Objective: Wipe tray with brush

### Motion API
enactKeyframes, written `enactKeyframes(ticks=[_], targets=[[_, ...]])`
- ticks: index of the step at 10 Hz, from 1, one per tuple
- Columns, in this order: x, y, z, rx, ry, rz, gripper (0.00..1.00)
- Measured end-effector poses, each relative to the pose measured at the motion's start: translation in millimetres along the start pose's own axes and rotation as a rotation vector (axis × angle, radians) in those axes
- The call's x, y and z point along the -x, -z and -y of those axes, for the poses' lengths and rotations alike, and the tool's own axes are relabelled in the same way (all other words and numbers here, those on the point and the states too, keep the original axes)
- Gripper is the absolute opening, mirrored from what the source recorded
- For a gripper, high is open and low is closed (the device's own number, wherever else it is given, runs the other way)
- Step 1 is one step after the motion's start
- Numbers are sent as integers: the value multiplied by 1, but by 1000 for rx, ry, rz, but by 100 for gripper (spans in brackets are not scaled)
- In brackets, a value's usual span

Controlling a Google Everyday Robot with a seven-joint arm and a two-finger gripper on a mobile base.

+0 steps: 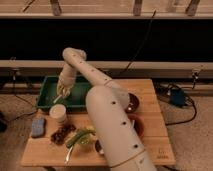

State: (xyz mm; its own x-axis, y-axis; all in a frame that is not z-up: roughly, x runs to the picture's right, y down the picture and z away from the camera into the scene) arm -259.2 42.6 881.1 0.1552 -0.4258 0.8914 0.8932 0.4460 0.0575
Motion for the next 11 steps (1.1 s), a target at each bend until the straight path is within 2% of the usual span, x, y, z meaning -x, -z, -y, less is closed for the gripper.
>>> enactKeyframes(ticks=[1, 3, 4, 6, 7, 9, 11], targets=[[10, -1, -6, -3, -3, -31, 0], [16, -2, -16, -11, -23, -58, 0], [12, 4, -26, -21, -45, -69, 0], [-8, 25, -54, -72, -108, -104, 0], [-16, 33, -63, -105, -133, -122, 0], [-39, 48, -68, -233, -188, -156, 0], [-46, 44, -62, -325, -196, -137, 0]])
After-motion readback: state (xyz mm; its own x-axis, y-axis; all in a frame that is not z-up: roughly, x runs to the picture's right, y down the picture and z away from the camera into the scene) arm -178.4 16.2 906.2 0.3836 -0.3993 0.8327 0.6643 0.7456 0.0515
